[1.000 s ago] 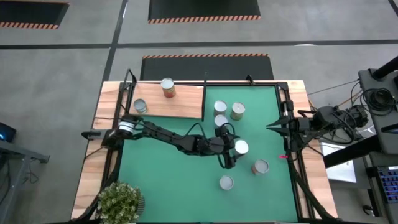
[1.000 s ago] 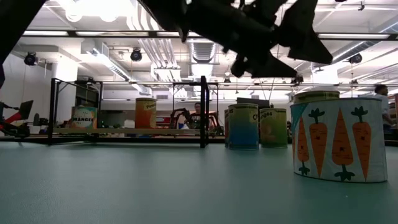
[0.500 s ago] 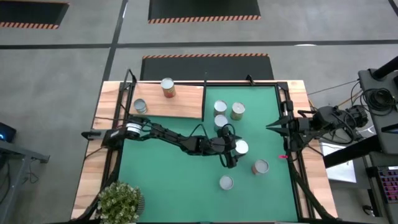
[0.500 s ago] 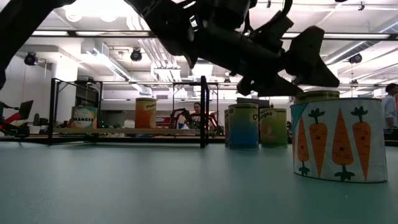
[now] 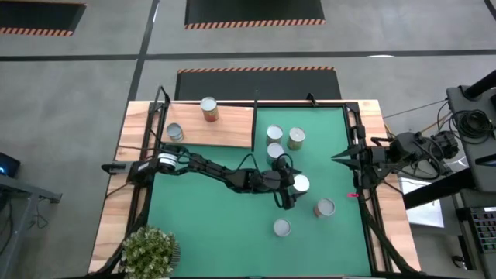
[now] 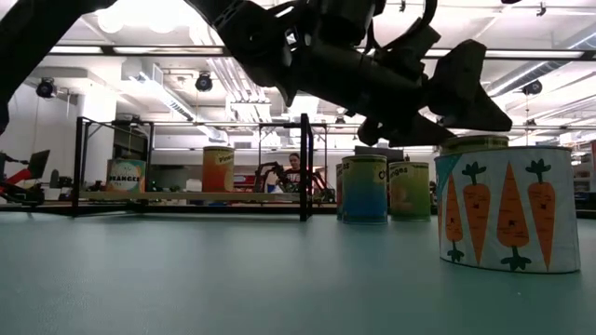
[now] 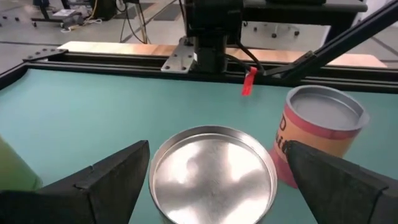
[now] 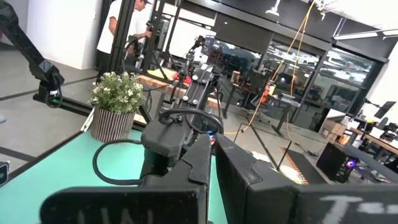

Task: Pick and place cans onto a shelf
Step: Put the canned peaches on the shelf

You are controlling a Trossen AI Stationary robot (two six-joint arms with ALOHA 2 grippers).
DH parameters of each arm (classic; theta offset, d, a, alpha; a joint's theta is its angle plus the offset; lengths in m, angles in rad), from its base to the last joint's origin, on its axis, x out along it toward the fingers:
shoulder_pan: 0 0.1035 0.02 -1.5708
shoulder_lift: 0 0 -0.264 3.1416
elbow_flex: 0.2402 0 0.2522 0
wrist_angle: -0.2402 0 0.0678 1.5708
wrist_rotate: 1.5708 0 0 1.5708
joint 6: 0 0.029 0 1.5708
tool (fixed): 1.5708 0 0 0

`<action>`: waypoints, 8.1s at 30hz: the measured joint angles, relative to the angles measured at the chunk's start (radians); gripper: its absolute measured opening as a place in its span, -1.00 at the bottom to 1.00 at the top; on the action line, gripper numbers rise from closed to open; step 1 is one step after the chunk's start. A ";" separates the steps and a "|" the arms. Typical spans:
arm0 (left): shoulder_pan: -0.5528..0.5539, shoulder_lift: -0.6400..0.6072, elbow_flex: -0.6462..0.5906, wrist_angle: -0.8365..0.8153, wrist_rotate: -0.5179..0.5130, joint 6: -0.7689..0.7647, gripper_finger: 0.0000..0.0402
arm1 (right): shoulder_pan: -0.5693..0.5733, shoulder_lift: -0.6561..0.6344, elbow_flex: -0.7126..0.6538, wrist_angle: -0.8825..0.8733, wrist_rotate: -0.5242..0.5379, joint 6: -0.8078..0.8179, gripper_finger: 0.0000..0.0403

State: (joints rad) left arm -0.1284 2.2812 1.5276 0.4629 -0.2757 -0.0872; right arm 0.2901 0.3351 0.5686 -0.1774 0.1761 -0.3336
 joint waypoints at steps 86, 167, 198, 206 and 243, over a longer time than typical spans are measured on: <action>0.156 -0.987 -0.927 -0.365 -0.648 -0.327 0.51 | -0.001 0.001 0.000 -0.004 0.009 -0.010 -0.94; 0.147 -0.874 -0.481 -0.911 -0.649 -0.358 0.72 | 0.000 0.000 0.000 -0.009 0.009 -0.015 -0.94; 0.179 -0.827 -0.458 -1.034 -0.456 -0.536 -0.98 | 0.000 0.000 0.000 -0.011 0.009 -0.015 -0.94; 0.259 -0.827 -0.459 -1.033 -0.324 -0.569 -1.00 | 0.000 0.000 0.000 -0.011 0.009 -0.015 -0.94; 0.266 -0.841 -0.423 -1.305 -0.289 -0.497 -1.00 | 0.000 0.000 0.000 -0.012 0.009 -0.017 -0.94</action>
State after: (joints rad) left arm 0.1372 1.4406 1.1044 -0.8418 -0.5643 -0.5846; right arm 0.2897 0.3351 0.5682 -0.1898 0.1852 -0.3508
